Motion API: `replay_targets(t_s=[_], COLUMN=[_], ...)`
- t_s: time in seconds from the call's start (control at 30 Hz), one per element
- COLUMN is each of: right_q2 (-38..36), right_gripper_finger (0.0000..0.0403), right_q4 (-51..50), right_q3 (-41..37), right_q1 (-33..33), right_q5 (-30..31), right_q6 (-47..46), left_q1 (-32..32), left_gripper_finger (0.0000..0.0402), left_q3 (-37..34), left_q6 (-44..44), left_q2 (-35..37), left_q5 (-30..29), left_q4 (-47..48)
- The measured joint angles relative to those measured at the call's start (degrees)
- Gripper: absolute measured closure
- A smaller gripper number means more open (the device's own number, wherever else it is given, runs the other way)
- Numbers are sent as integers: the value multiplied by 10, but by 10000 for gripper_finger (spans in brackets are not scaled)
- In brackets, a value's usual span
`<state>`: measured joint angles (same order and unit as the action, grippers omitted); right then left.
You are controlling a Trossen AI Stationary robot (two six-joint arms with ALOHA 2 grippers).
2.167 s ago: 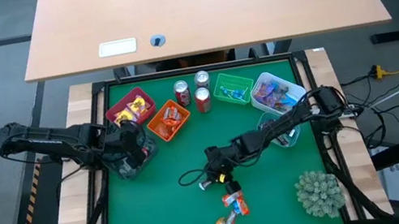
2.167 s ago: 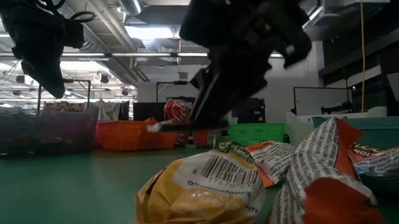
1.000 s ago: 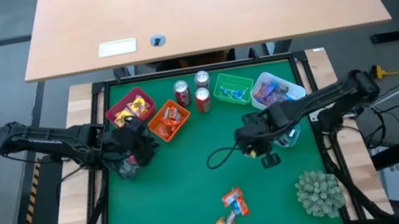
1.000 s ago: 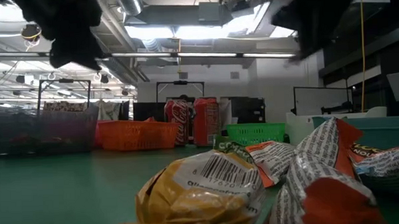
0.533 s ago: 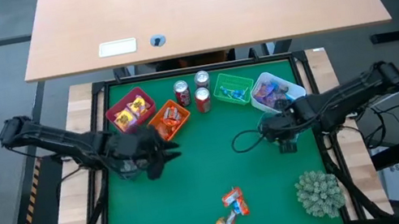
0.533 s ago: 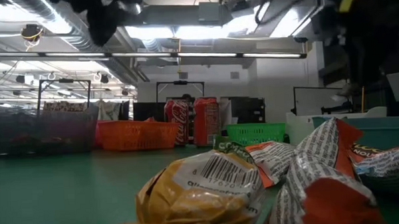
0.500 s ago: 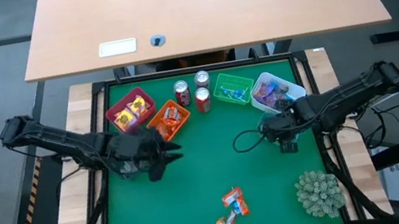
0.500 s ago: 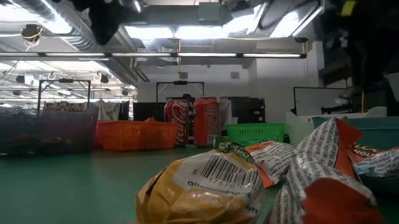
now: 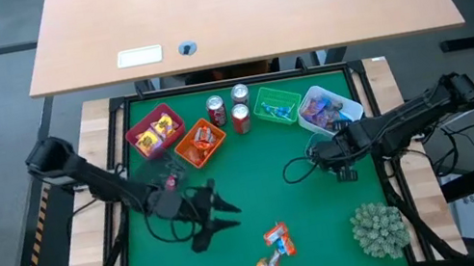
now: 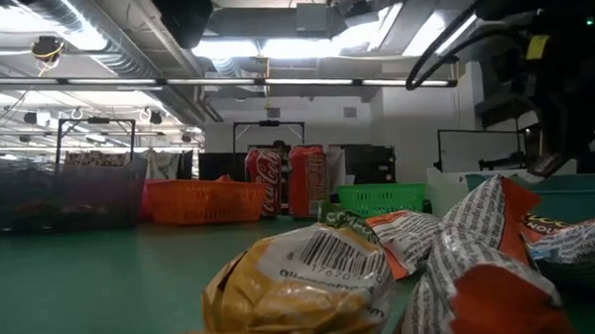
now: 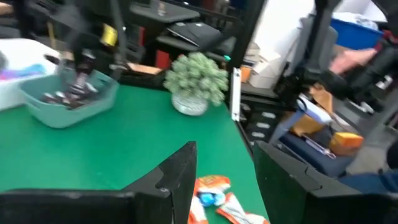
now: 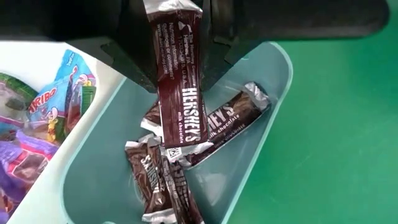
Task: Sort candy
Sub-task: Put the brown chocolate into the blue bin, then put the yellow candy into the black bin
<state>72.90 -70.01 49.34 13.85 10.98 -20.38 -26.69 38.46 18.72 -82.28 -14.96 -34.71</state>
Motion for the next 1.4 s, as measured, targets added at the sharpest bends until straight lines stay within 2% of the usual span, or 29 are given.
replay_targets(t_s=[0.13,0.3,0.57,0.7,0.9,1.4], right_q2=[0,0,0,0,0,0], right_gripper_finger=[306,297,205,170,149,150], right_q4=[1,1,0,0,2,58], right_q3=[0,0,0,0,0,0], right_q1=[0,0,0,0,0,0], right_q5=[0,0,0,0,0,-1], right_q6=[-3,-9,-10,-8,-8,-8], left_q1=[-27,-56,-86,-96,-102,-105], left_gripper_finger=[254,257,257,257,257,257], left_q3=[9,81,207,247,257,257], left_q6=[-22,-91,-149,-151,-149,-113], left_q2=[-54,-127,-219,-262,-300,-355], left_q5=[0,1,0,1,0,-6], left_q4=[-44,-39,64,73,73,87])
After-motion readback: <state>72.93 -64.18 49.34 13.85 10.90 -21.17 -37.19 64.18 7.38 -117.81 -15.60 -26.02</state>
